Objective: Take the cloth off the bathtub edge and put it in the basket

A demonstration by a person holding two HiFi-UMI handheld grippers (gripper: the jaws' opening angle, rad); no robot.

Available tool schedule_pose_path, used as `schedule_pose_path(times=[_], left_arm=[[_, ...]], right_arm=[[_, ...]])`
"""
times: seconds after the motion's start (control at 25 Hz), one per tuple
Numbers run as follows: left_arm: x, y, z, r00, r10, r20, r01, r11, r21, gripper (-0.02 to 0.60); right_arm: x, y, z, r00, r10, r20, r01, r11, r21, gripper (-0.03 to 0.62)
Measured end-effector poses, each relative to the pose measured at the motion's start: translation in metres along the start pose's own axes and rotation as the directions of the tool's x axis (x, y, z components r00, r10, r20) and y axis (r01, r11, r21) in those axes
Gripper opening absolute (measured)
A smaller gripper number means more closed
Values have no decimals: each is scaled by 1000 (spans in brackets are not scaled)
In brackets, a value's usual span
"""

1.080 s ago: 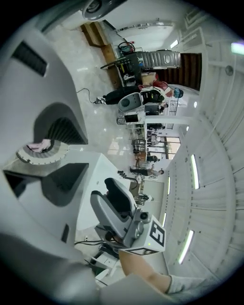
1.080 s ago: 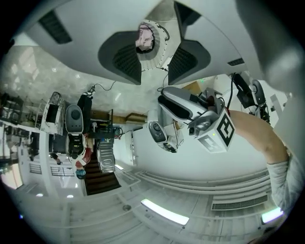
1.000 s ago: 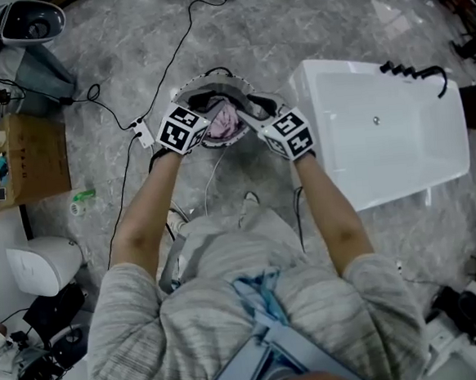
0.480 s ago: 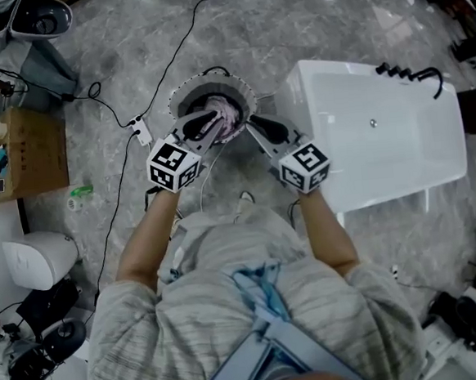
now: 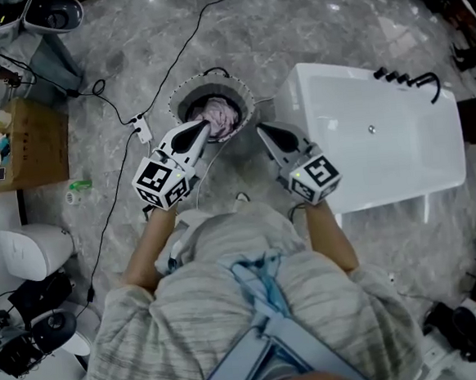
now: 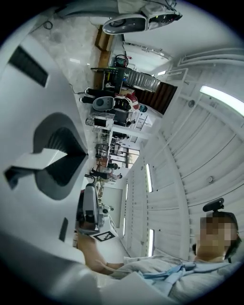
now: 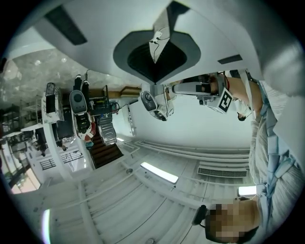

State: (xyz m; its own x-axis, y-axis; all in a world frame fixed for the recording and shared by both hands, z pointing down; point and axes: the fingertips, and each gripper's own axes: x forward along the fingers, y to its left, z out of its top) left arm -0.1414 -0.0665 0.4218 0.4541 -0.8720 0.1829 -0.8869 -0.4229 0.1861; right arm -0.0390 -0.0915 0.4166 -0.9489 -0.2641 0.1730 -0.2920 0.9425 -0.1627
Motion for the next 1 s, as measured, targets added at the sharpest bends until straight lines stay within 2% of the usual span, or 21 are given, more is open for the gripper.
schedule_pose_path(times=[0.36,1.0], left_arm=[[-5,-14,9,999,40,30,-41,999,20,5],[6,6,22,999,3,43,-4,1000,18,5]], right_arm=[[-12,7,3,999,29,-18,-30,999,-31,5],[9,-3,13,1000,27,-1,-27,1000,-6,4]])
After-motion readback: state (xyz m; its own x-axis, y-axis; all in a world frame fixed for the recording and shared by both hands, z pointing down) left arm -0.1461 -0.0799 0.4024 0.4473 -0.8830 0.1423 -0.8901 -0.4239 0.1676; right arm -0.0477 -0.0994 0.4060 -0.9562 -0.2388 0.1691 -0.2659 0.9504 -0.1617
